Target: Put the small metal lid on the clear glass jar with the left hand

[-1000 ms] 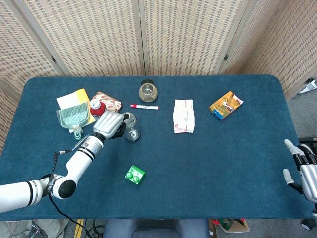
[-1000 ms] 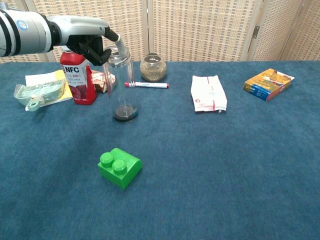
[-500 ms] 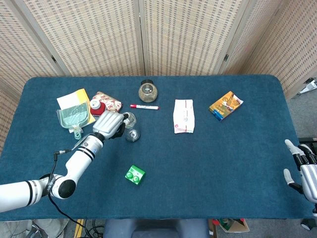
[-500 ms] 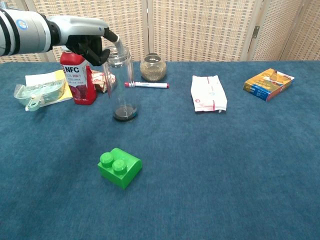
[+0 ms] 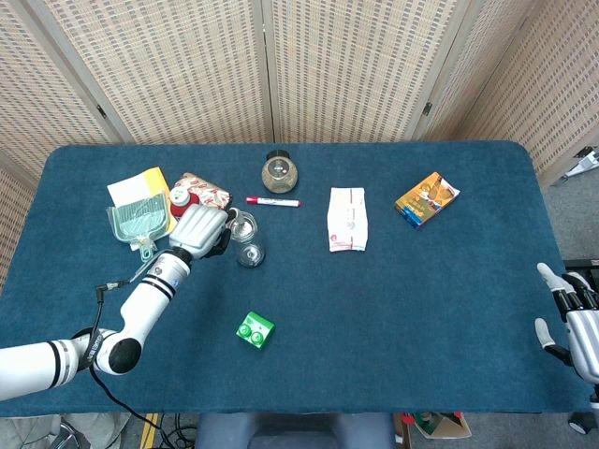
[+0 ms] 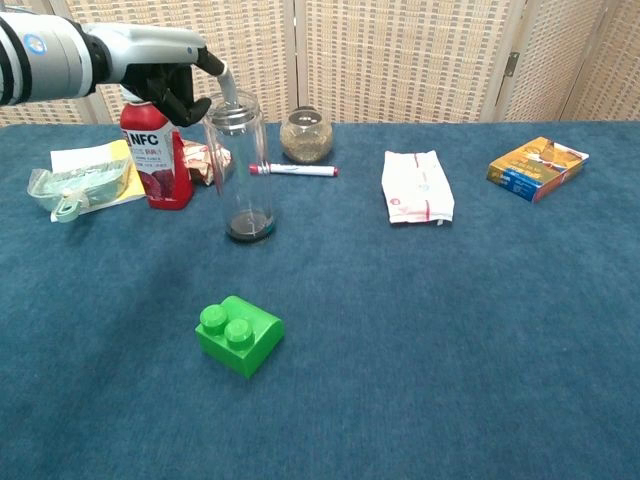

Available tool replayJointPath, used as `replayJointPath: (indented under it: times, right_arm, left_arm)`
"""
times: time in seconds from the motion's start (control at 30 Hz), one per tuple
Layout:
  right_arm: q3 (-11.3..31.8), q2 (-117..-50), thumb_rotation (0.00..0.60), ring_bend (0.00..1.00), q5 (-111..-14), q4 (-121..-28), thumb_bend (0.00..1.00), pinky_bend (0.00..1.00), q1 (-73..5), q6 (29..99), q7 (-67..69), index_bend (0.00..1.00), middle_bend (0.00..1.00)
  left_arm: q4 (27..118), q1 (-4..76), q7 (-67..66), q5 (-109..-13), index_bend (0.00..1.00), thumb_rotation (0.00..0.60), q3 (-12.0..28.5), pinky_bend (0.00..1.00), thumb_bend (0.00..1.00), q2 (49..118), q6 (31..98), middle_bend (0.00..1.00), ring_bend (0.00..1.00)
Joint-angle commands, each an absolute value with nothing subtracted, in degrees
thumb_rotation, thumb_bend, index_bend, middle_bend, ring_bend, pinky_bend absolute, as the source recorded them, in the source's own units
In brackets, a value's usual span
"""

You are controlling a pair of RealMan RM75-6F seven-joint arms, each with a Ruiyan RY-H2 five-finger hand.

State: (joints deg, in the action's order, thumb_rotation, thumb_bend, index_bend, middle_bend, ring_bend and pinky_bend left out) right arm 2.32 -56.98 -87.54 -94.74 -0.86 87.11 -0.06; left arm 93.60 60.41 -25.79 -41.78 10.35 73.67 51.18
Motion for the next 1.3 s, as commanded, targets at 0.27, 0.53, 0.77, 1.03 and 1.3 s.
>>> replayJointPath:
  times: [0.27, 0.53, 0.77, 1.03, 1.3]
  right_arm:
    - [2.3, -57.0, 0.6, 0.11, -87.5, -94.7, 0.44, 0.28, -0.9, 87.0, 0.0, 0.05, 0.21]
    - [2.3, -57.0, 0.6, 0.11, -87.5, -94.6, 0.44, 0.28, -0.7, 87.2, 0.1, 0.05, 0.21]
    - [2.3, -57.0, 0.6, 0.11, -87.5, -94.5, 0.44, 0.28, -0.6, 87.4, 0.3, 0.05, 0.21]
    - [2.4, -56.9, 0.6, 0.12, -87.6, -94.5, 0.44, 0.28, -0.6, 87.5, 0.4, 0.05, 0.21]
    - [2.8, -56.3, 0.6, 0.11, -87.5, -94.7, 0.44, 0.28, -1.0, 87.5, 0.4, 0.05, 0.21]
  left_arm:
    - [93.5, 60.7, -26.9, -40.9, 0.32, 0.6, 10.0, 1.0, 0.43, 73.9, 51.0, 1.0, 0.95]
    - [93.6, 60.9, -27.6, -40.5, 0.32, 0.6, 9.8, 1.0, 0.43, 74.1, 50.8, 1.0, 0.95]
    - [93.9, 61.1, -27.8, -40.1, 0.32, 0.6, 9.8, 1.0, 0.43, 74.0, 50.9, 1.0, 0.95]
    - [95.8, 59.2, -24.4, -42.1, 0.32, 0.6, 11.4, 1.0, 0.43, 72.3, 52.9, 1.0, 0.95]
    - [98.5, 54.2, -18.0, -47.7, 0.3, 0.6, 13.1, 1.0, 0.43, 70.2, 58.9, 0.96, 0.87]
